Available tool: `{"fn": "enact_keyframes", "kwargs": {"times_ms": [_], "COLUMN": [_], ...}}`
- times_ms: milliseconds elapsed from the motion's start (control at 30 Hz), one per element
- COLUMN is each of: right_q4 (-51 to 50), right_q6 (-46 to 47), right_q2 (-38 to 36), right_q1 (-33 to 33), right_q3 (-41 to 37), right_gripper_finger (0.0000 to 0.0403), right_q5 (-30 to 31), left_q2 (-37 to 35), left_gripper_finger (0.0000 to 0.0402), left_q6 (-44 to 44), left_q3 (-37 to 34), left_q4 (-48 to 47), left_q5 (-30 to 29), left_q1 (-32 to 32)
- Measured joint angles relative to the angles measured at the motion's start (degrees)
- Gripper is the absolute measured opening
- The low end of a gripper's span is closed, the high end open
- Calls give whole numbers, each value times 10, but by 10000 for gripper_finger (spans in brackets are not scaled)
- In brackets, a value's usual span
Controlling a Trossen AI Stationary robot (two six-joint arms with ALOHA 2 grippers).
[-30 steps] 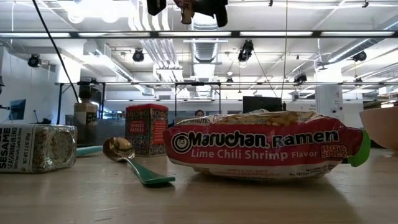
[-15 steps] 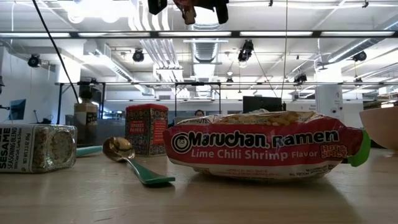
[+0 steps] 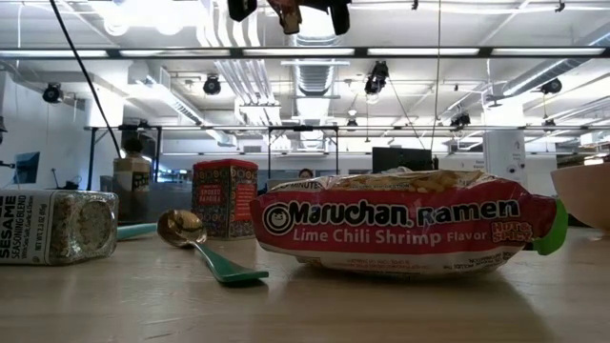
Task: Pick & Place Food Item
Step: Put the orange seasoning bag into the black bin
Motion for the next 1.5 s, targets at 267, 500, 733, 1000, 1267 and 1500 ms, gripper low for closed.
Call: {"fn": "enact_keyframes", "kwargs": {"times_ms": [267, 500, 733, 1000, 1267, 1500], "right_q4": [-25, -65, -80, -96, -111, -120], "right_q6": [1, -13, -16, -15, -7, 2], "right_q2": [1, 1, 1, 1, 1, 1], "right_q1": [1, 1, 0, 0, 0, 0], "right_q3": [-1, -1, -1, -1, -1, -1], "right_gripper_finger": [27, 27, 27, 27, 27, 27], "right_q5": [-14, -22, -25, -27, -28, -27], "left_q2": [-1, 1, 4, 35, 85, 136], "left_gripper_finger": [170, 274, 291, 291, 291, 291], "left_q6": [1, -9, -10, -8, 45, 103], "left_q3": [0, 0, 0, 1, 99, 178], "left_q4": [-12, -73, -82, -106, -203, -280], "left_q5": [15, 35, 24, 13, -20, -27], "left_q1": [0, 0, 0, 0, -1, -7]}}
